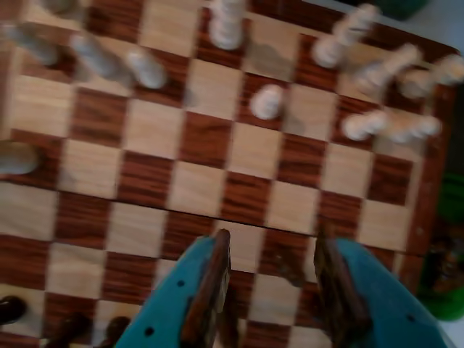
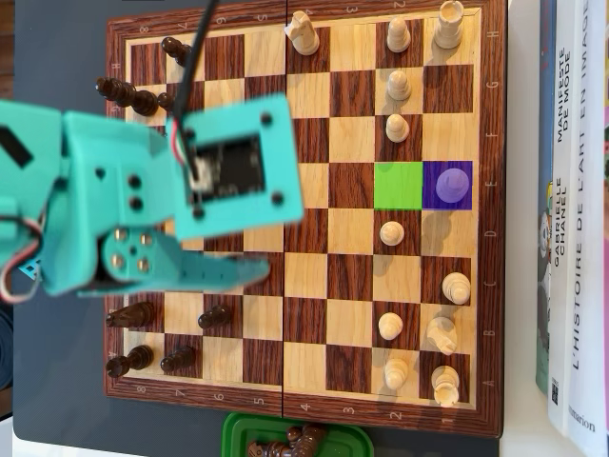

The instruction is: Play chess

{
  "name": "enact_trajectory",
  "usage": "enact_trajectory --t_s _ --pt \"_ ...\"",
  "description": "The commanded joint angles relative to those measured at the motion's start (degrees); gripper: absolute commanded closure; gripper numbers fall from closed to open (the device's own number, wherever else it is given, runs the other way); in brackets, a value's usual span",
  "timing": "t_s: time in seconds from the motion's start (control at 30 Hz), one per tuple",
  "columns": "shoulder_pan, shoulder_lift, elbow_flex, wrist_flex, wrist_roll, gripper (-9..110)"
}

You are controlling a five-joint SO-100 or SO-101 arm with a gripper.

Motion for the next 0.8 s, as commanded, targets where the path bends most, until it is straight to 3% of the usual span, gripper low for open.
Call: enact_trajectory --t_s 0.0,0.77 --pt "-3.1 -0.9 -2.3 -1.4 1.1 84" --pt "-4.4 -38.9 -35.0 -2.7 0.4 84"
